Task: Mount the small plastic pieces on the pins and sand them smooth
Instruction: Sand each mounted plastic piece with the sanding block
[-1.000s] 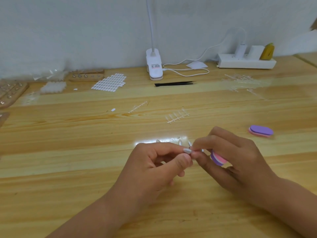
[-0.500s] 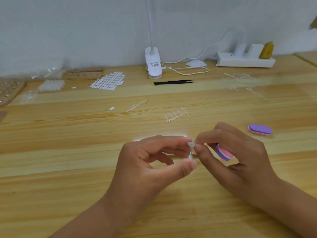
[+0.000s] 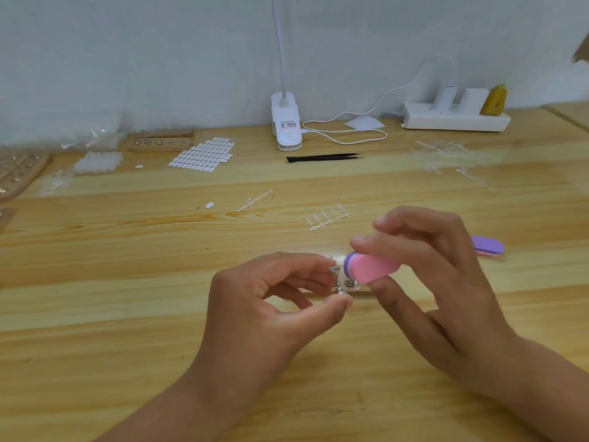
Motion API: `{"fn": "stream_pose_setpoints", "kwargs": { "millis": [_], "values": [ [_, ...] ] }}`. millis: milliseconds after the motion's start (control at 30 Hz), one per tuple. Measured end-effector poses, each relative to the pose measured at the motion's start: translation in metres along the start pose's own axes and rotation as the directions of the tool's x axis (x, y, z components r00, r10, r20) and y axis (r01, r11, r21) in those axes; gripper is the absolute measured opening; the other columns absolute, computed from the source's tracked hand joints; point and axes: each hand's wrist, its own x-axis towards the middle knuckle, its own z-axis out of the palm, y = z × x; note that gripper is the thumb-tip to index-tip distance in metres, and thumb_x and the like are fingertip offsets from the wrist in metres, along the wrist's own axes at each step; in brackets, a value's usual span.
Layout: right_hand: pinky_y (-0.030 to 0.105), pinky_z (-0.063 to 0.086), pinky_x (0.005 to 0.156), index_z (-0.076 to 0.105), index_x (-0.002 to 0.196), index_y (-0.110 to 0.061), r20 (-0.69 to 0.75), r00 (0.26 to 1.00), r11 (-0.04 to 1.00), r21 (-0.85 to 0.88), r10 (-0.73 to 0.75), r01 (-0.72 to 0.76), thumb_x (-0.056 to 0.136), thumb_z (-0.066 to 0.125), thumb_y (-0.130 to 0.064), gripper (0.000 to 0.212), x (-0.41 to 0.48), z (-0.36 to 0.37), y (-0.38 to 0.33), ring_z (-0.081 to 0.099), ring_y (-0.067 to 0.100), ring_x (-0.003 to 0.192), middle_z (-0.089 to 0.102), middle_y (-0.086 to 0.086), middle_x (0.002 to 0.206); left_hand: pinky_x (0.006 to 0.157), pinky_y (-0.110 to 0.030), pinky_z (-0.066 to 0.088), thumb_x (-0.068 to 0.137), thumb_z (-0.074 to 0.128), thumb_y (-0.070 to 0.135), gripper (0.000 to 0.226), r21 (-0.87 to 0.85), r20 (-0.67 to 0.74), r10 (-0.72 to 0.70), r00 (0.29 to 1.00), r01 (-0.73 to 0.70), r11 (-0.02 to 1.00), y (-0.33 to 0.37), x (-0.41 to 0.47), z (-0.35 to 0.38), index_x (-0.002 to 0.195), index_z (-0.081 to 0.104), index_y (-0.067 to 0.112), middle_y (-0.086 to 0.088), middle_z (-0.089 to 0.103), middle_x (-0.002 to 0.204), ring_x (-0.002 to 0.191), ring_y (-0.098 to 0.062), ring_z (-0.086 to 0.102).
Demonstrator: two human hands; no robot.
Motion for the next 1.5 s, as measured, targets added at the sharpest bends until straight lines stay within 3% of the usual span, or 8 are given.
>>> {"fn": "stream_pose_setpoints", "kwargs": {
  "millis": [267, 400, 567, 733, 867, 1200, 1300, 1500],
  "values": [
    [0.025, 0.049, 0.096, 0.066, 0.121, -0.011, -0.051, 0.991, 0.988, -0.103, -0.121, 0.116, 0.091, 0.067, 0.003, 0.033, 0.005, 0.0, 0.006, 0.064, 0.015, 0.111, 0.066, 0.0, 0.117, 0.063, -0.019, 0.055, 0.064, 0.087, 0.019, 0.029, -0.045, 0.031, 0.091, 0.995, -0.089, 0.995, 0.008, -0.004, -0.001, 0.09, 0.077, 0.026, 0.008, 0.075, 0.081, 0.071, -0.012, 0.072],
    [0.025, 0.052, 0.092, 0.066, 0.114, -0.009, -0.124, 0.991, 0.989, -0.143, -0.052, 0.034, 0.089, 0.071, -0.001, 0.027, 0.008, -0.003, 0.01, 0.066, 0.014, 0.104, 0.068, 0.004, 0.112, 0.061, -0.016, 0.054, 0.058, 0.089, 0.015, 0.03, -0.029, -0.009, 0.063, 0.998, -0.063, 0.998, 0.007, -0.004, -0.001, 0.084, 0.078, 0.025, 0.009, 0.074, 0.076, 0.067, -0.009, 0.071],
    [0.029, 0.053, 0.087, 0.067, 0.119, -0.003, -0.019, 0.981, 0.971, -0.151, -0.193, 0.188, 0.086, 0.074, 0.004, 0.034, 0.004, 0.004, 0.004, 0.069, 0.022, 0.1, 0.07, 0.011, 0.111, 0.061, -0.014, 0.052, 0.059, 0.085, 0.011, 0.029, 0.027, 0.007, 0.057, 0.998, -0.057, 0.998, 0.008, -0.004, 0.001, 0.082, 0.077, 0.027, 0.012, 0.073, 0.075, 0.066, -0.008, 0.069],
    [0.027, 0.051, 0.087, 0.066, 0.12, 0.0, -0.071, 0.992, 0.975, -0.202, -0.104, 0.088, 0.086, 0.071, 0.006, 0.035, 0.006, 0.0, 0.013, 0.068, 0.021, 0.096, 0.068, 0.009, 0.11, 0.059, -0.012, 0.051, 0.057, 0.085, 0.013, 0.027, 0.0, -0.029, -0.002, 1.0, 0.002, 1.0, 0.005, -0.001, -0.001, 0.079, 0.077, 0.027, 0.011, 0.073, 0.071, 0.064, -0.006, 0.069],
    [0.027, 0.052, 0.088, 0.064, 0.122, -0.002, -0.029, 0.986, 0.978, -0.129, -0.167, 0.162, 0.086, 0.072, 0.007, 0.038, 0.001, 0.007, 0.004, 0.067, 0.02, 0.102, 0.068, 0.011, 0.112, 0.062, -0.014, 0.051, 0.06, 0.084, 0.011, 0.028, 0.01, 0.028, 0.035, 0.999, -0.035, 0.999, 0.005, -0.003, 0.001, 0.082, 0.078, 0.028, 0.01, 0.074, 0.076, 0.067, -0.009, 0.07],
    [0.025, 0.052, 0.092, 0.062, 0.123, -0.003, -0.049, 0.991, 0.989, -0.085, -0.121, 0.117, 0.089, 0.07, 0.005, 0.036, 0.0, 0.006, 0.009, 0.067, 0.014, 0.108, 0.066, 0.007, 0.111, 0.063, -0.017, 0.053, 0.062, 0.084, 0.016, 0.028, -0.109, 0.038, 0.013, 0.999, -0.009, 0.994, -0.001, -0.001, 0.0, 0.088, 0.078, 0.025, 0.005, 0.076, 0.08, 0.07, -0.009, 0.071],
    [0.019, 0.05, 0.09, 0.062, 0.122, -0.005, -0.113, 0.993, 0.991, -0.132, -0.016, 0.001, 0.09, 0.07, 0.002, 0.034, 0.004, 0.001, 0.019, 0.066, 0.01, 0.1, 0.067, 0.006, 0.104, 0.065, -0.016, 0.052, 0.063, 0.082, 0.023, 0.028, -0.203, 0.038, -0.015, 0.999, 0.022, 0.979, -0.004, 0.0, -0.002, 0.09, 0.078, 0.024, 0.002, 0.076, 0.082, 0.072, -0.009, 0.071],
    [0.009, 0.041, 0.093, 0.062, 0.12, -0.019, -0.198, 0.979, 0.994, -0.104, -0.052, 0.031, 0.091, 0.068, -0.011, 0.03, 0.005, 0.002, 0.001, 0.059, 0.0, 0.103, 0.062, -0.005, 0.11, 0.071, -0.027, 0.055, 0.078, 0.077, 0.03, 0.033, -0.494, 0.265, -0.006, 0.964, 0.141, 0.858, -0.008, 0.003, -0.001, 0.106, 0.073, 0.013, -0.007, 0.072, 0.094, 0.083, -0.017, 0.067]
  ]
}}
